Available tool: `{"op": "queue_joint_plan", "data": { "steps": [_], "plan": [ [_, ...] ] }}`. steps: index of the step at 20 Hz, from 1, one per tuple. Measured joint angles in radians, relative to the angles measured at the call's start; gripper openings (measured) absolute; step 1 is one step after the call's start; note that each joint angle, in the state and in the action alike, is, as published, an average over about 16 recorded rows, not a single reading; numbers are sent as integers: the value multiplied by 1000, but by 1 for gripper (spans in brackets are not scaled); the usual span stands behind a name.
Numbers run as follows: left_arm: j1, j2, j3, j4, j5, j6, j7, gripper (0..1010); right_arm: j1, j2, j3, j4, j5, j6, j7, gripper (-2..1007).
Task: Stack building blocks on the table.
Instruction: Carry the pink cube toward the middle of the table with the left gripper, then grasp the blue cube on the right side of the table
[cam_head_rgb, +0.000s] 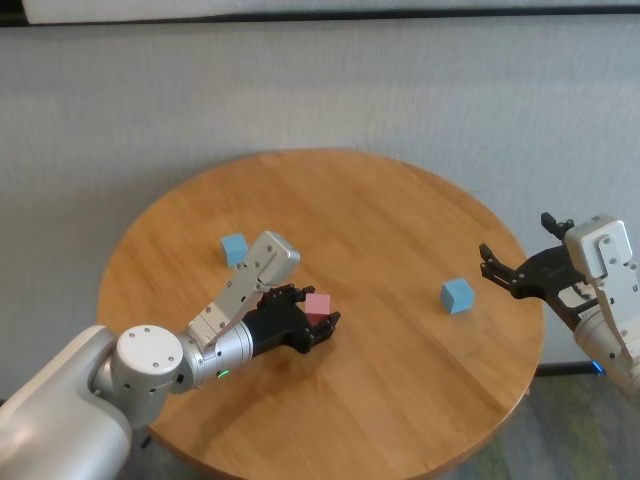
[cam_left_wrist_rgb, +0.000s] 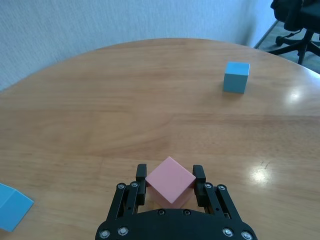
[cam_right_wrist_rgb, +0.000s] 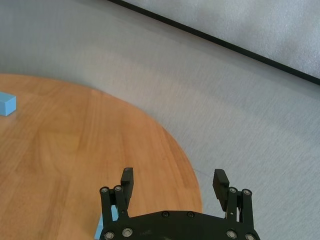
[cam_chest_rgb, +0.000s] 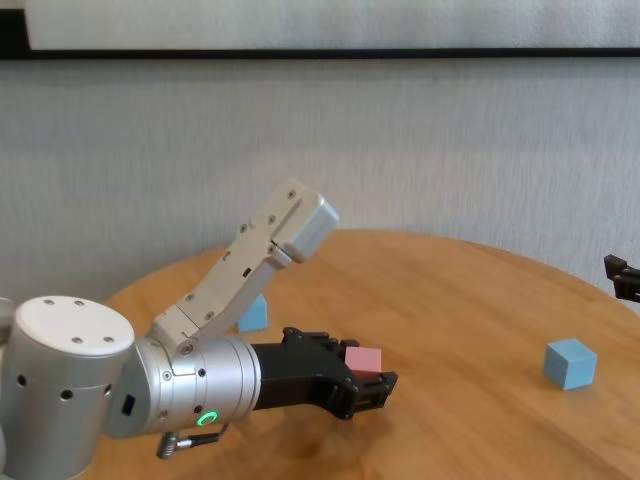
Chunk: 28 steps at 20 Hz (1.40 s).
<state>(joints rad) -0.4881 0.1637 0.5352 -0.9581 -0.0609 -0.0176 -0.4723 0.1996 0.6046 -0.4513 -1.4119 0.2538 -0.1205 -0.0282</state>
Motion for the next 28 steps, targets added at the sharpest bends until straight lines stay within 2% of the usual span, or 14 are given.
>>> {"op": "queue_joint_plan", "data": {
  "steps": [8,14,17,20,28],
  "plan": [
    [-14,-11,1,35,5,-6,3,599,0,0,0,0,0,0,0,1005],
    [-6,-5,-12,11,1,-6,12,699,0,0,0,0,0,0,0,1005],
    [9,9,-30,-30,-9,-3,22,773,0,0,0,0,0,0,0,1005],
    [34,33,-57,-94,-19,0,40,852,0,0,0,0,0,0,0,1005],
    [136,131,-156,-293,-37,15,112,980,0,0,0,0,0,0,0,1005]
  ]
}}
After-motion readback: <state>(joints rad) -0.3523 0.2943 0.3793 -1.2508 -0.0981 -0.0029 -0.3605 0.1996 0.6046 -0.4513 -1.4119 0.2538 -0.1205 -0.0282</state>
